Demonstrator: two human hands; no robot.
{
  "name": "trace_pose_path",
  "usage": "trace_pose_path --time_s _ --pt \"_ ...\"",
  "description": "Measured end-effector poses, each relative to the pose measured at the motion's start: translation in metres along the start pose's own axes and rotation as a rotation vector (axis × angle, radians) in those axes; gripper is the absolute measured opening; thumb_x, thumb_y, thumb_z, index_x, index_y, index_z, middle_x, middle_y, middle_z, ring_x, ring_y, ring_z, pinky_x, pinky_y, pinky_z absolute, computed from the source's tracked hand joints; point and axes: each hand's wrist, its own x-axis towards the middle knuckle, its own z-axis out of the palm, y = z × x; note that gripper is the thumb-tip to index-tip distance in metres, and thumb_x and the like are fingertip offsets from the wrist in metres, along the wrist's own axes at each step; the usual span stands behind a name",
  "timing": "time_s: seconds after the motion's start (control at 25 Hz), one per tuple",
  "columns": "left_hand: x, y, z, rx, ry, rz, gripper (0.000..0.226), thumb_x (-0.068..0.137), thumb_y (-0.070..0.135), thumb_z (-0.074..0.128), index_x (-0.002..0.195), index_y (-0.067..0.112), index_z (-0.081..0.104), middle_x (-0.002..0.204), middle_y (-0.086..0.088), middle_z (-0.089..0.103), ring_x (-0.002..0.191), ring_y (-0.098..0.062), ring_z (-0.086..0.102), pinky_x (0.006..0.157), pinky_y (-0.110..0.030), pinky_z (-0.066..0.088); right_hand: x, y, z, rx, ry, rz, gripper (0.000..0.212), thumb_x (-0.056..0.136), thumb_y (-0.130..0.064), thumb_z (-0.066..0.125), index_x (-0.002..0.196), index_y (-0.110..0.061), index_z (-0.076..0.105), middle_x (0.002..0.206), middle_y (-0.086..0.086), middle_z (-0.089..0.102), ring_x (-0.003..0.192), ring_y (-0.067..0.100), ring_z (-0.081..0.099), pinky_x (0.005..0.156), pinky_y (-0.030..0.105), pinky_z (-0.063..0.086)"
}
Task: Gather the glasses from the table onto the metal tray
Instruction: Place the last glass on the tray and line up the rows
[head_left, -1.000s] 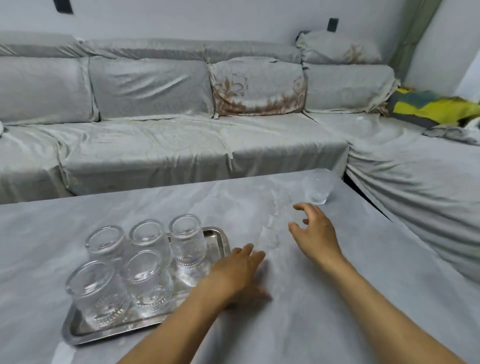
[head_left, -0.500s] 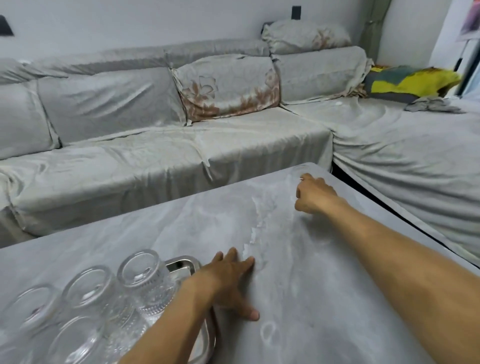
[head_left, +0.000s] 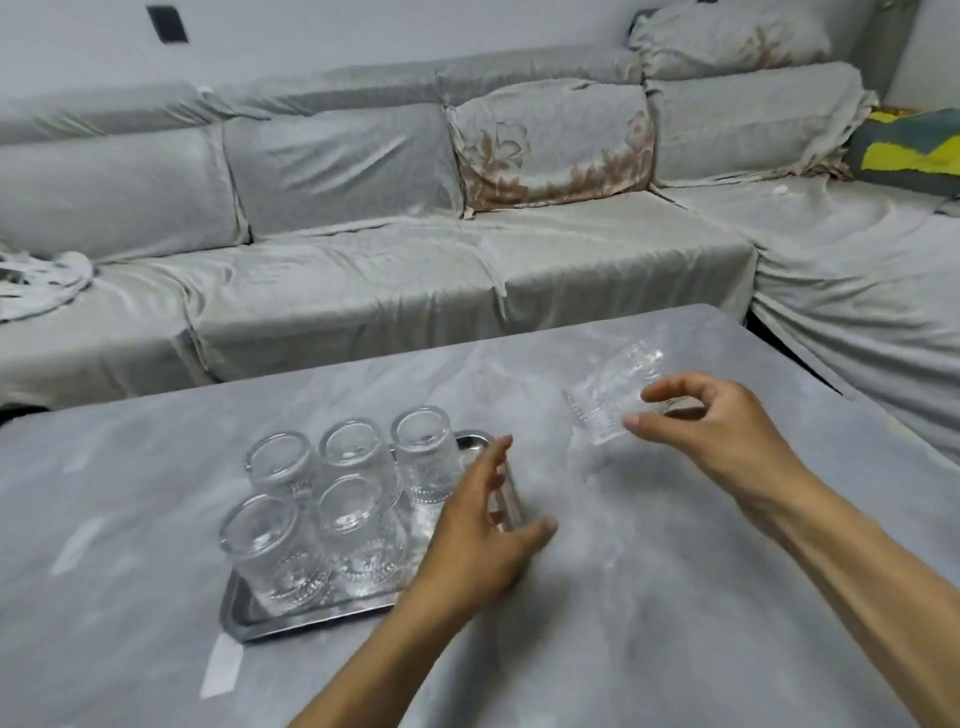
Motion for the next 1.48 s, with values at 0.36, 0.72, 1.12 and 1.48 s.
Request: trace_pose_path --time_s 0.36,0.72,1.12,1.48 --pt "-0.085 0.016 -0.092 -0.263 0.465 0.17 0.068 0.056 0.022 0.089 0.115 0.03 0.055 0.109 0.007 0.068 0.1 -0.008 0.068 0.09 -0.034 0.056 -0.113 -0.053 0.159 -0.017 -0.128 -0.192 0.034 0.069 -0.005 0.067 0.089 -0.028 0.052 0.098 -0.007 0.06 0.086 0.016 0.059 0.078 0.026 0.049" --pt "-0.085 -0.006 -0.13 -0.28 0.312 0.13 0.053 0.071 0.043 0.076 0.119 0.039 0.055 0.116 0.013 0.067 0.11 -0.006 0.064 0.086 -0.022 0.053 -0.096 -0.033 0.195 -0.4 0.029 -0.481 0.076 0.06 -0.037 0.082 0.129 -0.025 0.053 0.126 -0.006 0.062 0.112 0.019 0.05 0.092 0.036 0.044" --pt "-0.069 -0.073 -0.186 0.108 0.423 -0.493 0.069 0.057 0.018 0.075 0.123 0.025 0.055 0.113 0.002 0.064 0.097 -0.027 0.066 0.084 -0.051 0.057 -0.056 0.018 0.196 -0.208 -0.073 -0.054 0.08 0.057 -0.027 0.09 0.126 -0.023 0.051 0.118 -0.001 0.061 0.106 0.019 0.06 0.085 0.03 0.046" --pt "-0.075 -0.082 -0.179 0.189 0.429 -0.399 0.058 0.061 0.021 0.085 0.11 0.028 0.056 0.099 0.01 0.067 0.081 -0.014 0.069 0.075 -0.042 0.059 -0.062 0.017 0.206 -0.289 -0.093 -0.093 0.094 0.059 -0.036 0.087 0.139 -0.028 0.039 0.136 -0.001 0.054 0.119 0.02 0.055 0.096 0.035 0.047"
